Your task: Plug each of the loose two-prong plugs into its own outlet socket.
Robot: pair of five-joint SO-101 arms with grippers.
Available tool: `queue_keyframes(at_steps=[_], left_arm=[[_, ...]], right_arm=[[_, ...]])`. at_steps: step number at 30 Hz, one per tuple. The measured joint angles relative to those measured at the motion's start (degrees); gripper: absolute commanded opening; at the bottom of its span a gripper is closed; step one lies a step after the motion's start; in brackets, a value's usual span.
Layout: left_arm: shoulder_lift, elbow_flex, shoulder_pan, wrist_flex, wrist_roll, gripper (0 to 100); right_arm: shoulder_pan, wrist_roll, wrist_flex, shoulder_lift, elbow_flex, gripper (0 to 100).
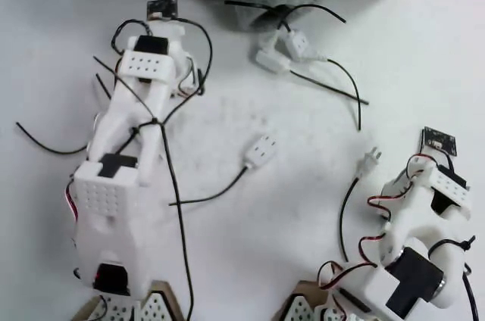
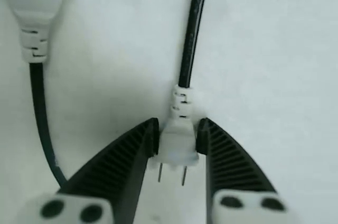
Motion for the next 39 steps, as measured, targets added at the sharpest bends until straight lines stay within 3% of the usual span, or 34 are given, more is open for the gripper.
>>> queue_keyframes(at_steps=[8, 15, 21, 31, 35, 39], left_arm=[[0.0, 0.0, -0.2, 0.0, 0.0, 22], [0.0, 0.0, -0.2, 0.0, 0.0, 22], [0.0, 0.0, -0.2, 1.1, 0.0, 22], [0.0, 0.0, 1.3, 1.9, -0.5, 22], [0.0, 0.0, 1.2, 1.9, -3.1, 22], [0.0, 0.0, 1.3, 0.6, -3.9, 22]], right_arm=[[-0.1, 2.5, 3.5, 0.1, -2.3, 7.4], [-1.7, 2.9, 15.8, 0.1, -18.0, 7.4], [-9.5, 2.8, 24.4, 0.1, -36.2, 7.3], [-27.7, 2.9, 25.8, 0.1, -59.4, 7.7], [-28.5, 2.5, 30.0, 0.1, -62.8, 7.7], [-25.3, -3.7, 34.5, 0.1, -59.7, 7.8]])
